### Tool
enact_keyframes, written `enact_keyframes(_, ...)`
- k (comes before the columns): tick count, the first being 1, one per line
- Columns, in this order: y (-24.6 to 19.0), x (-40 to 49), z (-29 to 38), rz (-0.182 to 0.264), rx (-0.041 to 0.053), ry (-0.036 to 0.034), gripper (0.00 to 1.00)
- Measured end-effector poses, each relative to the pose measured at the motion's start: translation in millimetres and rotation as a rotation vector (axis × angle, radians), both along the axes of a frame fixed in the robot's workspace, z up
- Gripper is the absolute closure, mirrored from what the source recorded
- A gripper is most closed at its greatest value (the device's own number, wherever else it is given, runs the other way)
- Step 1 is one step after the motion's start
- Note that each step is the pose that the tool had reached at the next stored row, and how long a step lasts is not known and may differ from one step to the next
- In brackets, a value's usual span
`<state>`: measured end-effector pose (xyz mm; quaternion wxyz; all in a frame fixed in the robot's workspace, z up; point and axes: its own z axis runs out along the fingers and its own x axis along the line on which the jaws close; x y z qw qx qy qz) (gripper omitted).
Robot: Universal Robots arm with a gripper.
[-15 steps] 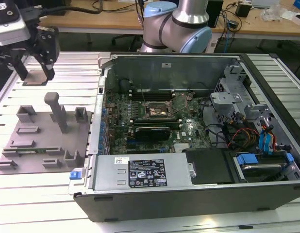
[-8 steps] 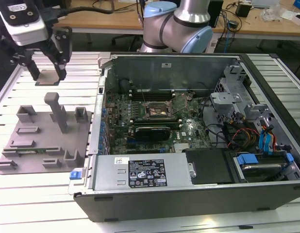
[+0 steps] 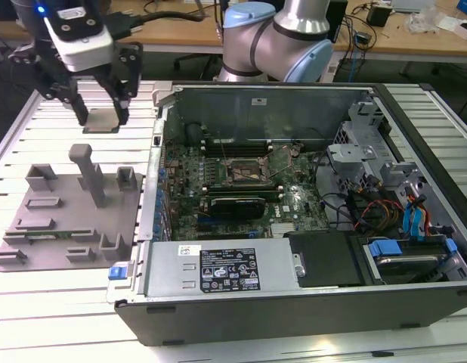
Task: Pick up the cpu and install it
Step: 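Pick up the cpu and move it towards the insertion slot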
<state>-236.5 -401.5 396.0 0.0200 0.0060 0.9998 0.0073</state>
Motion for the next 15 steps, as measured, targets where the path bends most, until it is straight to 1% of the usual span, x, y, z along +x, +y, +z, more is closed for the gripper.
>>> enact_keyframes(2, 0.0, 15.0, 0.1, 0.000, -0.0001, 0.0001, 0.45)
enact_keyframes(3, 0.0, 19.7, 0.1, 0.000, -0.0001, 0.0001, 0.45)
enact_keyframes(4, 0.0, 26.7, 0.0, 0.000, 0.0000, 0.0000, 0.45)
enact_keyframes(5, 0.0, 37.7, 0.0, 0.000, 0.0000, 0.0000, 0.45)
enact_keyframes(6, 0.0, 46.5, 0.0, 0.000, 0.0000, 0.0000, 0.45)
enact_keyframes(7, 0.0, 53.0, 0.1, 0.000, -0.0001, 0.0001, 0.45)
enact_keyframes(12, 0.0, 77.8, 0.0, 0.000, 0.0000, 0.0000, 0.45)
enact_keyframes(13, 0.0, 91.1, 0.1, 0.000, -0.0001, 0.0001, 0.45)
enact_keyframes(14, 0.0, 98.9, 0.0, 0.000, 0.0001, 0.0000, 0.45)
enact_keyframes(15, 0.0, 104.8, 0.0, 0.000, 0.0000, 0.0000, 0.45)
